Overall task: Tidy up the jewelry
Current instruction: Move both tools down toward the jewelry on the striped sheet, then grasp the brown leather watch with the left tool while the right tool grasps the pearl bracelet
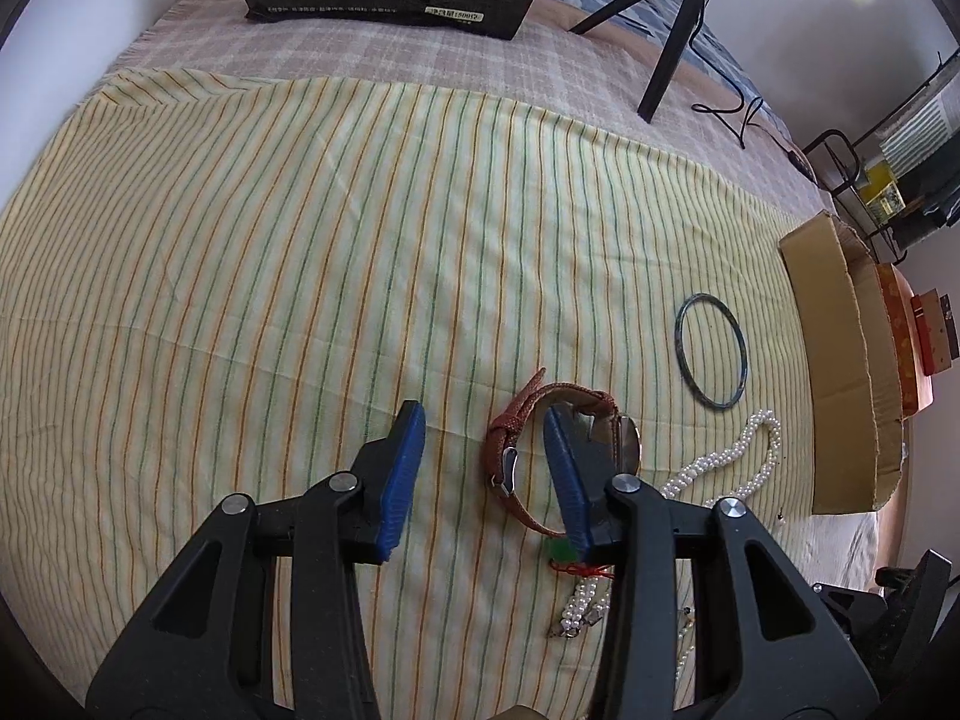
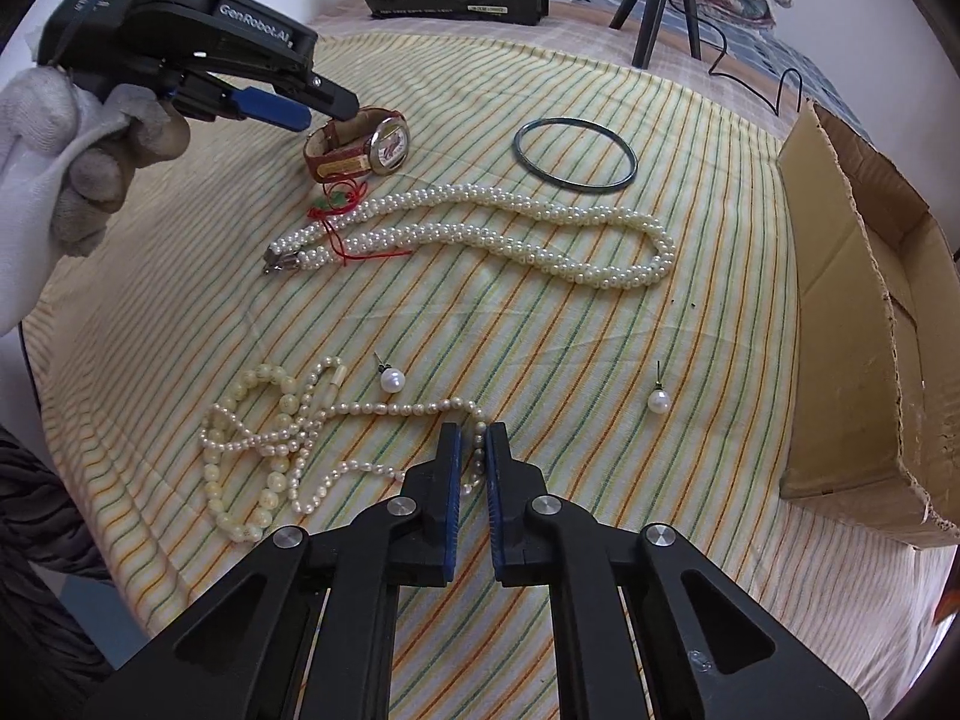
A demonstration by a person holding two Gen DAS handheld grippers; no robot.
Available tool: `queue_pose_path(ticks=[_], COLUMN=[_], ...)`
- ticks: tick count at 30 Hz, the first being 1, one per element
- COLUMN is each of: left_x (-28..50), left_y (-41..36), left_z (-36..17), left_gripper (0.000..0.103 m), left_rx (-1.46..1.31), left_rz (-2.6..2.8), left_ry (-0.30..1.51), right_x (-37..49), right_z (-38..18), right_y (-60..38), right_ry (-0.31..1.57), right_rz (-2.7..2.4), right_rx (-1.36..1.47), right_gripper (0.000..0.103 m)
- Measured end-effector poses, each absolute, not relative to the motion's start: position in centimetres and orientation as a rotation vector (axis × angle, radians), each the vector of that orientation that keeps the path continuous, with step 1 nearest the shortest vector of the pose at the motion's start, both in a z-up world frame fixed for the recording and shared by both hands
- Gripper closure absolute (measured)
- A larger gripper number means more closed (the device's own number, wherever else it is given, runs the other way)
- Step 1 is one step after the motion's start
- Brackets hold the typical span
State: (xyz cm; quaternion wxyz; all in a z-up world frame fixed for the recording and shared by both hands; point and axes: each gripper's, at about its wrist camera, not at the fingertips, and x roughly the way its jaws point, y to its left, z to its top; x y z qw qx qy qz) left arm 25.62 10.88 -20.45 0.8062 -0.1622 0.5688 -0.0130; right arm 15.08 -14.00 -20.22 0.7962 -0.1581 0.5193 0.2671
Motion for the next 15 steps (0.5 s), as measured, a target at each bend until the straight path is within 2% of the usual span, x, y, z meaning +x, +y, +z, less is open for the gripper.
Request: queue_pose_path(ticks=[5,7,9,15], left_x=[25.69,25.74,25.83,25.74], left_y=[10.47,10.54,10.57,10.44], left_z=[-21.23,-21.30,-21.36,-20.95], left_gripper=[0.073,0.080,0.094,0.095], left_rx=[-0.315,-0.312,-0.327,-0.328], left_rz=[-0.024,-0.023,-0.031,-0.031], left_ry=[1.241,1.247,1.247,1.234], right_x=[15.20,15.24,15.26,15.20], right_z=[-20.10,-20.04,-20.02,-19.58], right_y=[-14.18,-14.28,-14.27,-14.11], right_ry=[1.121,1.122,1.122,1.108], right_rz=[0.579,0.579,0.579,0.582], right_rx=[-0.322,-0.312,-0.309,-0.306], right_gripper=[0.100,0.100,0.100,0.100])
